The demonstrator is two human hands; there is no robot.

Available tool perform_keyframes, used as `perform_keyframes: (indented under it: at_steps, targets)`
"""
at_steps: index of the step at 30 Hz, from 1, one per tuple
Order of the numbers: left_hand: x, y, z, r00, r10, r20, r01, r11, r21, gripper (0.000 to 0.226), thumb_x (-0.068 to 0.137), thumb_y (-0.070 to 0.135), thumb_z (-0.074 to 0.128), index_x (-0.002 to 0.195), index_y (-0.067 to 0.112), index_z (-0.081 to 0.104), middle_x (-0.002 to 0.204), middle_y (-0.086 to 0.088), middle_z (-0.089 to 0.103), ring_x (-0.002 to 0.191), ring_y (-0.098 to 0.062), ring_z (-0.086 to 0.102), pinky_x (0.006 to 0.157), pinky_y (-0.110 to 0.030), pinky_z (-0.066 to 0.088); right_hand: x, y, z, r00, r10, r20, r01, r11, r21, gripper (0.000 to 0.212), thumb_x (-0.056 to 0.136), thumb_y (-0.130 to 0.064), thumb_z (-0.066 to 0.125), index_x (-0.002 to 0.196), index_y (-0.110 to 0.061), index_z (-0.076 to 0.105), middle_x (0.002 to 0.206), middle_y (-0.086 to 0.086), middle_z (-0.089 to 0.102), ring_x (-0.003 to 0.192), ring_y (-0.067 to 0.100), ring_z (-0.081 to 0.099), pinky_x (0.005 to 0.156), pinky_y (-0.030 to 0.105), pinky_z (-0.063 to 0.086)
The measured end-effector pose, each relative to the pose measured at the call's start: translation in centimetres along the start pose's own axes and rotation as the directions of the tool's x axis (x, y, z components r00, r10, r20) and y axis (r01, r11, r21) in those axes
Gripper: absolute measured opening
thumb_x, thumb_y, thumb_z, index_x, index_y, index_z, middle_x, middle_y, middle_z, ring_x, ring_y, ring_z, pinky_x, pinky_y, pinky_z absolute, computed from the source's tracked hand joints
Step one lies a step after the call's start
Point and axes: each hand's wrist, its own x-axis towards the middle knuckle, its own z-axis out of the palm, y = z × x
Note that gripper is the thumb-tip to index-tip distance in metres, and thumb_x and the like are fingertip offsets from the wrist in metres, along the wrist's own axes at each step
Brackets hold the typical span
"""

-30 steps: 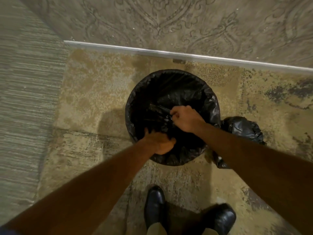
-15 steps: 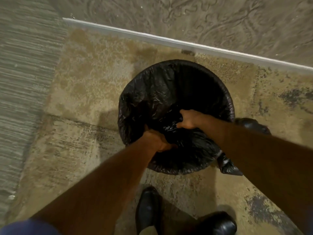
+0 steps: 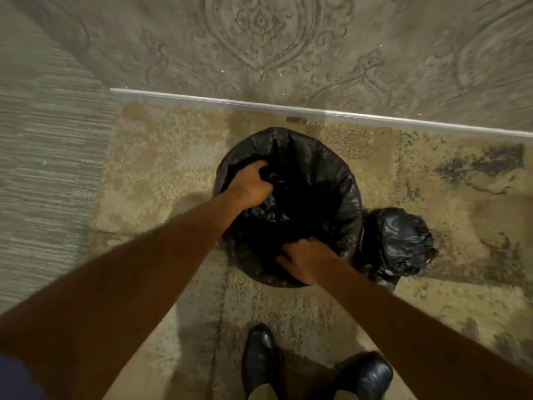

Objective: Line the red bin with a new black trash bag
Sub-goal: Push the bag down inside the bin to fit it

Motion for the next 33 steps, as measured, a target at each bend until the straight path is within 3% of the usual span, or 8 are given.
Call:
perform_keyframes:
  at_steps: [4,7,13,17,20,22,30,33]
  targets:
    - [-5.5,-1.7,0.8,0.814,0.408,-0.413,-0.364,0.913,0.183,0.032,0.090,0.011,0.058,0.119,0.021,0.067,0.112,0.000,0.066,0.096,-0.015,0.065,0.084,-0.034,0.055,-4.6,2.8,-2.0,0.720,0.090,-0.688,0.138,0.953,0.269,0.027,0.093,-0.028,0.053,0.116,-0.021,0.066,0.108,0.001,0.068,0.102,0.022,0.060,0.087,0.034,0.050]
    - [-9.2,-4.5,0.1,0.703,0.377,-0.603,-0.326,0.924,0.198,0.049,0.085,0.016,0.062,0.134,0.022,0.054,0.131,-0.003,0.051,0.118,-0.005,0.045,0.100,-0.020,0.040,-7.3,6.7,-3.5,0.501,0.414,-0.760,0.118,0.837,0.534,0.028,0.092,-0.025,0.056,0.119,-0.022,0.065,0.103,-0.009,0.061,0.096,0.016,0.059,0.083,0.030,0.049]
    - [-11.4,-8.5,1.5,0.918,-0.319,-0.235,0.178,0.862,-0.475,0.070,0.078,0.009,0.080,0.139,0.016,0.046,0.130,-0.007,0.060,0.121,-0.032,0.059,0.092,-0.042,0.053,-6.9,9.8,-3.2,0.711,0.624,-0.324,-0.043,0.498,0.866,0.054,0.091,-0.029,0.065,0.142,-0.019,0.049,0.128,-0.003,0.062,0.112,0.017,0.062,0.098,0.035,0.048]
    - [-12.2,-8.4,2.0,0.932,-0.246,-0.267,0.138,0.921,-0.365,0.045,0.069,0.018,0.070,0.110,0.032,0.059,0.099,0.004,0.071,0.098,-0.028,0.069,0.083,-0.050,0.058,-5.2,8.1,-2.5,0.720,0.611,-0.329,-0.035,0.506,0.862,0.041,0.093,-0.016,0.056,0.131,-0.029,0.060,0.108,-0.010,0.065,0.096,0.012,0.062,0.086,0.025,0.051]
    - [-13.7,-7.3,0.1,0.943,-0.202,-0.266,0.103,0.933,-0.344,0.039,0.056,0.040,0.063,0.088,0.062,0.063,0.074,0.027,0.071,0.073,0.002,0.069,0.061,-0.025,0.057,-5.4,6.3,-2.6,0.704,0.643,-0.302,-0.037,0.458,0.888,0.044,0.090,-0.008,0.055,0.125,-0.034,0.062,0.094,-0.017,0.062,0.077,-0.002,0.056,0.063,0.008,0.048]
    - [-14.7,-6.2,-2.4,0.947,-0.159,-0.280,0.061,0.942,-0.329,0.045,0.058,0.035,0.063,0.081,0.073,0.059,0.071,0.036,0.068,0.064,0.007,0.066,0.051,-0.013,0.050,-6.2,5.4,-4.0,0.745,0.608,-0.275,-0.019,0.431,0.902,0.046,0.088,-0.005,0.054,0.124,-0.033,0.062,0.103,-0.009,0.067,0.091,0.012,0.065,0.076,0.024,0.056]
    - [-17.4,-2.7,-14.9,0.903,-0.180,-0.390,0.052,0.947,-0.317,0.058,0.060,0.019,0.069,0.117,0.011,0.067,0.097,-0.003,0.069,0.093,-0.033,0.068,0.081,-0.048,0.058,-7.7,-1.3,-14.1,0.787,0.562,-0.255,0.070,0.329,0.942,0.046,0.083,-0.004,0.063,0.111,-0.040,0.066,0.109,0.005,0.069,0.098,0.032,0.067,0.084,0.054,0.056]
    - [-13.8,-4.3,-18.8,0.904,-0.146,-0.401,0.022,0.955,-0.297,0.050,0.065,0.013,0.072,0.114,0.021,0.070,0.097,0.002,0.074,0.090,-0.027,0.070,0.078,-0.041,0.060,-3.9,-3.7,-16.6,0.739,0.602,-0.302,0.053,0.395,0.917,0.047,0.077,-0.011,0.064,0.113,-0.041,0.066,0.100,-0.007,0.070,0.096,0.027,0.068,0.082,0.048,0.057]
